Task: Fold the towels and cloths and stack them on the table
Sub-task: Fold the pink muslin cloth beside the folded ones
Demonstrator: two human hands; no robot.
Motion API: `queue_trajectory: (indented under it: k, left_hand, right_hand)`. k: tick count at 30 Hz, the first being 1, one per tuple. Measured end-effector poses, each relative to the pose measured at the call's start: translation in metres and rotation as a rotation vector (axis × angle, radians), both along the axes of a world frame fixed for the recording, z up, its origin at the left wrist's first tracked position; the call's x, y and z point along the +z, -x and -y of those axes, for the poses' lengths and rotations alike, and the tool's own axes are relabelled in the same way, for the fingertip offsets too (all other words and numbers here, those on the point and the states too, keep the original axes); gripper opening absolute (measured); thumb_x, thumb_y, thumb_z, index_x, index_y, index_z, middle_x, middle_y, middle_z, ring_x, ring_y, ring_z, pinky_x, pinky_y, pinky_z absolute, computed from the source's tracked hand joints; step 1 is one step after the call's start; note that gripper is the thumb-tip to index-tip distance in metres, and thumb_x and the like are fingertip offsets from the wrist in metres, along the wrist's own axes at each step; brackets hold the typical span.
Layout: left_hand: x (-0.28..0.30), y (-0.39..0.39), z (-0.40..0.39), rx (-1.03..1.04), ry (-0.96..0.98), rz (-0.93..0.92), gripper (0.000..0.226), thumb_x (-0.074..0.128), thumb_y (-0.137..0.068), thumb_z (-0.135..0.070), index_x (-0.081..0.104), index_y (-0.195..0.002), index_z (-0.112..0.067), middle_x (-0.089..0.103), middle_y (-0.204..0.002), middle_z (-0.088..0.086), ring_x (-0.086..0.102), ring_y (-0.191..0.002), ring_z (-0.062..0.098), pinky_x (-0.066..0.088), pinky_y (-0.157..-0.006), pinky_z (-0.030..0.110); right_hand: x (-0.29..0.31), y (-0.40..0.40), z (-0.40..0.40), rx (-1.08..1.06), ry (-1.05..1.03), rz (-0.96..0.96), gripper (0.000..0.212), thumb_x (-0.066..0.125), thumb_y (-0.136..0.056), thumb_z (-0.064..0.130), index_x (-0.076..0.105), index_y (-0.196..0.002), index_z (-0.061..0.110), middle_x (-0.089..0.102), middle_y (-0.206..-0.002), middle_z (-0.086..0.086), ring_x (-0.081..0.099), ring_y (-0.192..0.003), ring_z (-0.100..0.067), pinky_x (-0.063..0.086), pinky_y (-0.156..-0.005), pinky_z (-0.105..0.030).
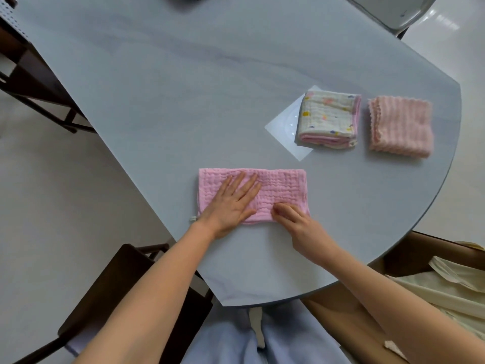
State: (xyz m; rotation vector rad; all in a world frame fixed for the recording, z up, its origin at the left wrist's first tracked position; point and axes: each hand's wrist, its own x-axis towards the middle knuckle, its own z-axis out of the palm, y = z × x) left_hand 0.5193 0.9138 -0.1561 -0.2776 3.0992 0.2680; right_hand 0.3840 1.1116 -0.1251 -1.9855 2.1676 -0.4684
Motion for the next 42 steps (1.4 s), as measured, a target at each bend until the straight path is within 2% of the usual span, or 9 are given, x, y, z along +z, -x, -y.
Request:
queue_trajectory:
  k: [3, 7, 11, 15, 22, 28, 33, 38, 42]
  left_hand:
    - [-0.001, 0.006, -0.002, -0.009, -0.02, 0.117, 0.072, 0.021, -0.092, -0.059, 0.012, -0.151, -0.019, 0.011, -0.157, 0.001, 0.009, -0.145, 0.027, -0.001, -0.116, 0.042]
    - [-0.002, 0.009, -0.016, 0.079, -0.038, 0.146, 0.076, 0.012, -0.092, -0.067, 0.019, -0.15, -0.019, 0.025, -0.157, 0.003, 0.015, -0.143, 0.026, 0.001, -0.115, 0.045]
    - [0.0, 0.006, -0.015, 0.106, -0.027, 0.157, 0.079, 0.009, -0.091, -0.069, 0.02, -0.151, -0.02, 0.022, -0.158, 0.003, 0.015, -0.145, 0.024, 0.001, -0.116, 0.047]
    - [-0.006, 0.006, -0.012, 0.11, -0.021, 0.158, 0.079, 0.009, -0.089, -0.072, 0.012, -0.153, -0.024, 0.009, -0.16, -0.001, 0.004, -0.147, 0.022, -0.006, -0.116, 0.048]
    - [-0.007, 0.007, -0.02, 0.106, -0.004, 0.164, 0.08, 0.018, -0.089, -0.07, 0.011, -0.153, -0.024, 0.008, -0.161, -0.001, 0.003, -0.148, 0.025, -0.01, -0.116, 0.049]
    - [-0.004, 0.002, -0.007, 0.049, -0.014, 0.13, 0.077, 0.01, -0.094, -0.066, 0.018, -0.152, -0.016, 0.016, -0.159, 0.002, 0.01, -0.146, 0.022, 0.0, -0.116, 0.046]
    - [0.006, -0.021, -0.007, 0.593, -0.215, 0.165, 0.066, 0.013, -0.097, -0.06, -0.003, -0.152, -0.028, -0.015, -0.159, -0.002, -0.013, -0.147, 0.021, -0.014, -0.116, 0.04]
    - [0.036, -0.001, -0.026, 1.282, -0.418, -0.126, 0.058, 0.047, -0.097, -0.041, 0.037, -0.143, -0.008, 0.041, -0.141, 0.018, 0.04, -0.126, 0.034, 0.03, -0.102, 0.039]
    - [0.045, 0.017, -0.02, 1.365, -0.443, 0.039, 0.058, 0.049, -0.093, -0.05, 0.045, -0.125, -0.002, 0.052, -0.128, 0.018, 0.048, -0.118, 0.034, 0.039, -0.093, 0.04]
  right_hand:
    - [0.009, 0.013, 0.018, -0.282, 0.051, 0.141, 0.04, 0.045, -0.079, 0.0, 0.063, -0.115, 0.005, 0.056, -0.125, -0.014, 0.054, -0.112, -0.032, 0.052, -0.082, -0.038]
    - [-0.007, 0.033, 0.057, -0.72, -0.041, 0.091, 0.036, 0.046, -0.093, 0.012, 0.054, -0.127, 0.003, 0.051, -0.129, -0.024, 0.046, -0.12, -0.04, 0.034, -0.104, -0.045]
    - [-0.022, 0.03, 0.065, -0.676, -0.037, -0.097, 0.011, 0.057, -0.084, 0.004, 0.058, -0.095, 0.006, 0.053, -0.087, -0.016, 0.053, -0.079, -0.035, 0.04, -0.069, -0.04]
    - [-0.026, 0.036, 0.059, -0.658, 0.017, -0.1, 0.012, 0.058, -0.078, -0.006, 0.055, -0.085, 0.004, 0.047, -0.077, -0.015, 0.048, -0.067, -0.031, 0.039, -0.06, -0.036]
    - [-0.026, 0.004, 0.066, -0.564, 0.062, -0.116, 0.05, 0.034, -0.087, 0.009, 0.046, -0.136, 0.006, 0.042, -0.142, -0.02, 0.034, -0.135, -0.035, 0.017, -0.112, -0.042]
    - [-0.037, -0.011, 0.066, -0.509, -0.164, -0.048, 0.053, 0.029, -0.096, 0.033, 0.035, -0.148, 0.022, 0.03, -0.155, -0.005, 0.026, -0.143, -0.03, 0.014, -0.116, -0.041]
    - [-0.038, -0.007, 0.066, -0.49, -0.187, -0.082, 0.056, 0.028, -0.094, 0.04, 0.031, -0.149, 0.027, 0.023, -0.157, -0.006, 0.017, -0.144, -0.039, 0.004, -0.118, -0.045]
    - [-0.036, -0.018, 0.064, -0.41, -0.196, -0.101, 0.059, 0.028, -0.093, 0.044, 0.031, -0.149, 0.024, 0.024, -0.157, -0.005, 0.014, -0.143, -0.039, 0.006, -0.114, -0.05]
    - [-0.034, -0.015, 0.068, -0.392, -0.19, -0.149, 0.06, 0.029, -0.093, 0.043, 0.031, -0.149, 0.019, 0.024, -0.157, -0.005, 0.015, -0.144, -0.034, 0.006, -0.114, -0.053]
